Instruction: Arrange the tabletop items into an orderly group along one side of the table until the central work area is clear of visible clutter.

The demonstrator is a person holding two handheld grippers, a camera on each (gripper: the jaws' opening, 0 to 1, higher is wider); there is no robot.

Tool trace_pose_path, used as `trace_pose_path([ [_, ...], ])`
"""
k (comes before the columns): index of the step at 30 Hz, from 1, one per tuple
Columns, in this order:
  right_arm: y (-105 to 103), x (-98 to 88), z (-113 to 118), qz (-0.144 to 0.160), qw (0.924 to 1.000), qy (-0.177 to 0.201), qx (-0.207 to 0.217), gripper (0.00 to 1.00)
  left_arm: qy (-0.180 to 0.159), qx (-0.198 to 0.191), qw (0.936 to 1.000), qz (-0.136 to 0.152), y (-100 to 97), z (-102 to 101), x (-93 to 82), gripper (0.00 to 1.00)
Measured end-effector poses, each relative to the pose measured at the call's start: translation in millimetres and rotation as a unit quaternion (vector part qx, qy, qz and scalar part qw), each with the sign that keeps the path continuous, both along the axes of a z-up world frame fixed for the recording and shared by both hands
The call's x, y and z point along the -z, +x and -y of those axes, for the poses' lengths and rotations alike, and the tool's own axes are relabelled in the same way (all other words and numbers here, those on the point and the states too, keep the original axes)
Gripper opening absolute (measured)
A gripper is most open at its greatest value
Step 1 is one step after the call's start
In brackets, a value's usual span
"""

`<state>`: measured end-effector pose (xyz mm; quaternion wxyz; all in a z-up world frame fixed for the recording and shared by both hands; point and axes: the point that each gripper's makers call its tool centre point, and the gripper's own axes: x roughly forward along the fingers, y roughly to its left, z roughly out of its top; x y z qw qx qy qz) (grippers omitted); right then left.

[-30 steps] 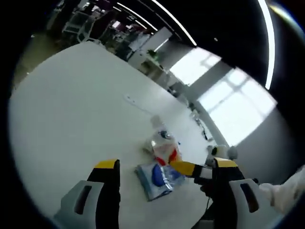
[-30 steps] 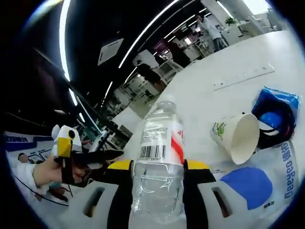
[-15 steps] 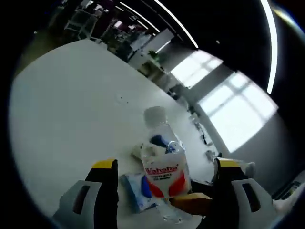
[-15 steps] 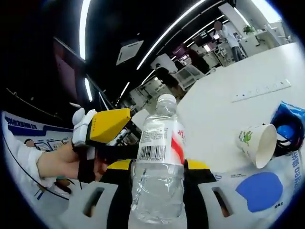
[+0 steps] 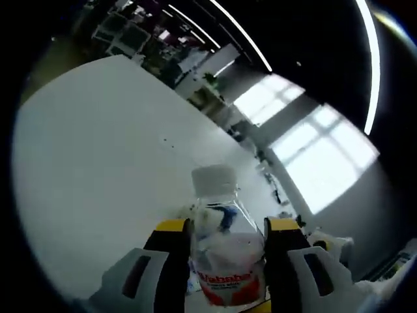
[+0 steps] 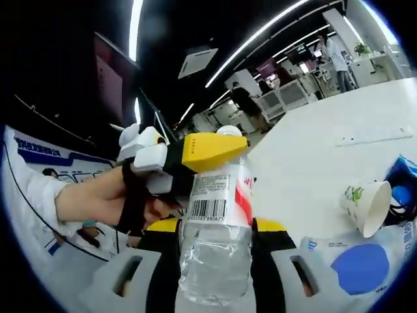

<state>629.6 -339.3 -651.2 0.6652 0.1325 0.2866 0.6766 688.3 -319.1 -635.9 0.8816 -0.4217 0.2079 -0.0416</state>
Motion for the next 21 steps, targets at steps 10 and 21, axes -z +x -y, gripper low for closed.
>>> trace_pose_path([
  [10, -5.3, -7.1, -7.4, 0.031, 0.9995, -0.009, -0.001, 0.39, 0.101, 0.0, 0.9949, -0.001, 4.4, -1.9, -15.1, 0.39],
  [21, 26.5, -5.9, -20.8, 0.144, 0.9863, -0.073, 0.034, 0.37, 0.274, -0.019, 0.9612, 0.026, 10.8, -6.5, -42.0, 0.39],
])
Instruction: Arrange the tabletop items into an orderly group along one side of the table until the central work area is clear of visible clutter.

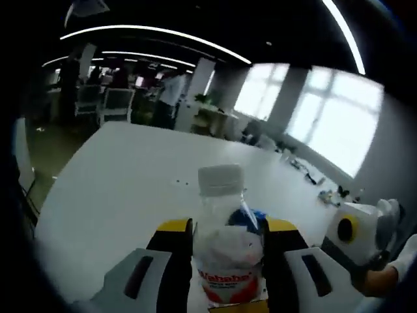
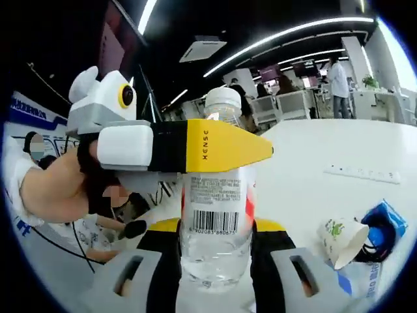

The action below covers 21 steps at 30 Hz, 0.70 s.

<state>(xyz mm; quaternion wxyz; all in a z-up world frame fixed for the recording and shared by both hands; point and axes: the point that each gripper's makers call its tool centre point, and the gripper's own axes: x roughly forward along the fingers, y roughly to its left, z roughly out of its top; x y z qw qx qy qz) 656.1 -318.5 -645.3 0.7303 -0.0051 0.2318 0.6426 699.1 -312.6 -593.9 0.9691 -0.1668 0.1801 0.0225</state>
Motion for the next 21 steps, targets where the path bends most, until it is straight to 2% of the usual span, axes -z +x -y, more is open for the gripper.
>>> trace_pose_path([
  [2, 5.7, -1.7, -3.0, 0.034, 0.9994, -0.011, 0.0, 0.37, 0.031, -0.001, 0.9995, 0.005, 1.5, -1.7, -3.9, 0.39],
  [5, 15.0, -4.2, -7.4, 0.05, 0.9987, -0.011, 0.004, 0.37, 0.066, -0.003, 0.9978, 0.009, 3.1, -2.9, -10.5, 0.39],
  [9, 22.0, -6.5, -18.0, 0.072, 0.9973, -0.012, -0.007, 0.37, 0.088, -0.005, 0.996, 0.006, 5.7, -8.9, -15.8, 0.39],
  [14, 28.7, -8.7, -30.2, 0.125, 0.9912, -0.012, -0.041, 0.36, 0.086, -0.025, 0.996, 0.001, 10.6, -28.9, -14.5, 0.4],
  [21, 32.5, -7.2, -52.1, 0.161, 0.9821, 0.004, -0.097, 0.36, 0.076, -0.058, 0.9954, -0.006, 11.5, -52.4, -10.7, 0.4],
])
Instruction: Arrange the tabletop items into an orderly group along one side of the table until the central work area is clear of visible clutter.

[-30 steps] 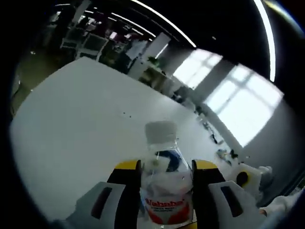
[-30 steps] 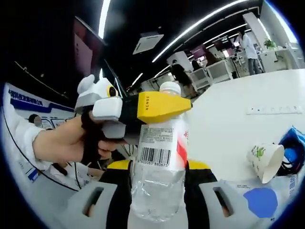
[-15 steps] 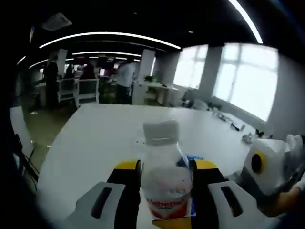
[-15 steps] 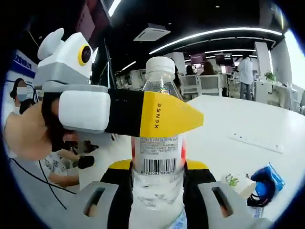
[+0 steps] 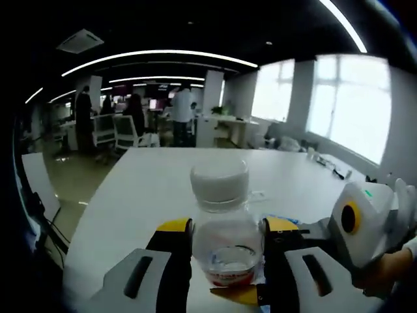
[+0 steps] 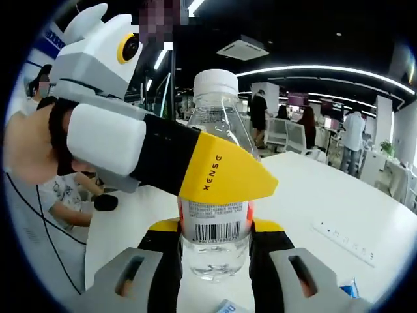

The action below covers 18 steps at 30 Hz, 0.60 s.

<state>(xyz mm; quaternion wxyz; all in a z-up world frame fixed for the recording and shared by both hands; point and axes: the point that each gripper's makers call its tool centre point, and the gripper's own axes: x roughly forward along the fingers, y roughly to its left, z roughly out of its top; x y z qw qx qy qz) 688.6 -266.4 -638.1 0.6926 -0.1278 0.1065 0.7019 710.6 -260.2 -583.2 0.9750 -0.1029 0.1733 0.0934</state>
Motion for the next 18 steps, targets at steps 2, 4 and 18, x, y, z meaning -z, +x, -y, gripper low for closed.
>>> trace_pose_path([
  [2, 0.8, 1.8, -3.8, 0.005, 0.9999, 0.0, -0.011, 0.36, -0.003, -0.006, 1.0, 0.0, -0.9, -4.3, 1.6, 0.4],
  [4, -0.3, 3.9, -7.4, 0.008, 0.9997, -0.001, -0.023, 0.36, -0.009, -0.013, 0.9999, -0.001, -2.1, -8.0, 4.4, 0.4],
  [18, -1.3, 35.7, -25.4, -0.032, 0.9979, 0.006, -0.056, 0.36, -0.001, -0.034, 0.9988, -0.036, 0.2, -21.4, 35.3, 0.4],
])
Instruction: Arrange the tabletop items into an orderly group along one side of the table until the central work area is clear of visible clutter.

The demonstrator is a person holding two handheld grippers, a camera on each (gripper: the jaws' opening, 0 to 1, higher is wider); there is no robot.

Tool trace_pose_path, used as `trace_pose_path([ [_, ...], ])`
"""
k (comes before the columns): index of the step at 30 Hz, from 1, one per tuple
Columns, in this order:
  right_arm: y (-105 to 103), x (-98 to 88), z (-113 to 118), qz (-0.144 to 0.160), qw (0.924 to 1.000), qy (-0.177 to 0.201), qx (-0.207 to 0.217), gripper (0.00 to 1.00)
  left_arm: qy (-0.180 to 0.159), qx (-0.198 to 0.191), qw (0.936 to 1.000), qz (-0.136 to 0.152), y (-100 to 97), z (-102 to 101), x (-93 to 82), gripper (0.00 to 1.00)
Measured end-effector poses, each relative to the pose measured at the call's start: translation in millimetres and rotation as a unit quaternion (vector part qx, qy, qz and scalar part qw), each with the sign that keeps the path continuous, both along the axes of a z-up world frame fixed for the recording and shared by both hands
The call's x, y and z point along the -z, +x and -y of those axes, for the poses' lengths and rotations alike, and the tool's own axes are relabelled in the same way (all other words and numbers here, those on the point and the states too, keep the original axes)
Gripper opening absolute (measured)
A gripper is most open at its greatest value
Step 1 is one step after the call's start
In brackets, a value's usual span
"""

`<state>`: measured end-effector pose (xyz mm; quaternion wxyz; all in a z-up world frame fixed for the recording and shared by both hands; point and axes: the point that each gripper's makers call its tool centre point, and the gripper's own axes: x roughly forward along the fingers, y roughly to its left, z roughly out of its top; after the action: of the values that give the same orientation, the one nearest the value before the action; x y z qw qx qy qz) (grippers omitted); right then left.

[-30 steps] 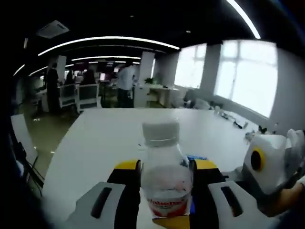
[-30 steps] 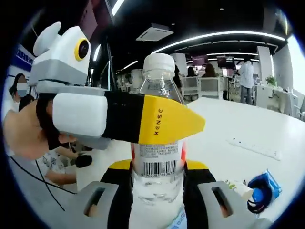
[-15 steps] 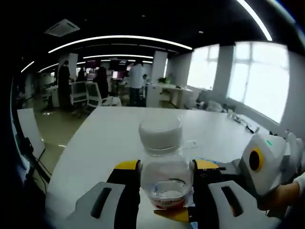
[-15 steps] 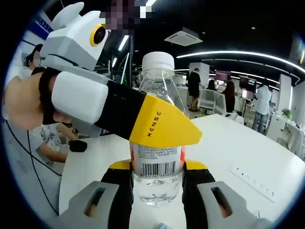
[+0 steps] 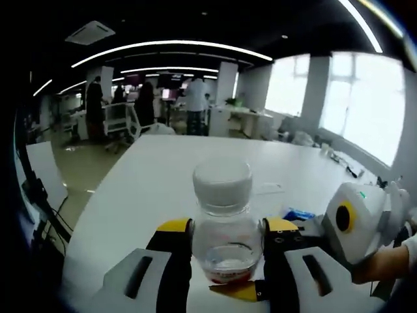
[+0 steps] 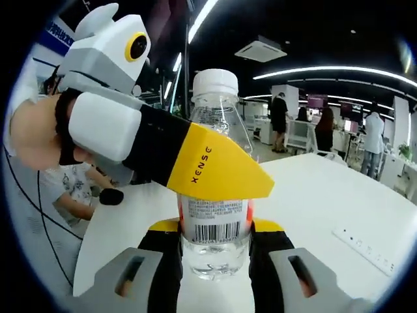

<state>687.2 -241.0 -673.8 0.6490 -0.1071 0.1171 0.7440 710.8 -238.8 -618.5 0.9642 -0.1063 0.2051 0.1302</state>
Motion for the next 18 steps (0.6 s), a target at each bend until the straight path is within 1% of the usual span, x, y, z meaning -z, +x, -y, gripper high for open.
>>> trace_pose_path([
  [1, 0.5, 4.5, -1.5, -0.002, 1.0, -0.001, -0.005, 0.36, 0.0, -0.005, 1.0, -0.006, 3.5, -2.5, 7.9, 0.4],
  [3, 2.7, 11.1, -3.4, -0.001, 0.9999, 0.001, -0.011, 0.36, -0.002, -0.011, 0.9998, -0.015, 4.1, -4.4, 16.1, 0.4],
  [5, 2.7, 18.8, -4.7, -0.01, 0.9998, -0.002, -0.019, 0.36, -0.003, -0.017, 0.9996, -0.022, 4.2, -5.5, 22.8, 0.4],
  [9, 3.1, 30.0, -5.7, -0.014, 0.9994, -0.002, -0.031, 0.36, -0.007, -0.02, 0.9993, -0.032, 5.1, -6.3, 33.0, 0.39],
  [12, 5.7, 36.9, -6.9, -0.007, 0.9991, -0.001, -0.041, 0.36, -0.013, -0.027, 0.9989, -0.036, 5.6, -7.4, 39.6, 0.39],
  [14, 5.3, 40.5, -7.6, -0.01, 0.9988, 0.0, -0.047, 0.36, -0.01, -0.03, 0.9988, -0.039, 6.8, -7.5, 43.6, 0.39],
  [16, 4.1, 44.4, -9.1, -0.009, 0.9986, -0.002, -0.052, 0.36, -0.008, -0.031, 0.9986, -0.043, 12.5, -9.8, 52.4, 0.39],
  [18, 5.1, 50.0, -10.7, -0.008, 0.9984, -0.003, -0.056, 0.36, -0.008, -0.035, 0.9982, -0.047, 11.9, -11.1, 56.5, 0.39],
])
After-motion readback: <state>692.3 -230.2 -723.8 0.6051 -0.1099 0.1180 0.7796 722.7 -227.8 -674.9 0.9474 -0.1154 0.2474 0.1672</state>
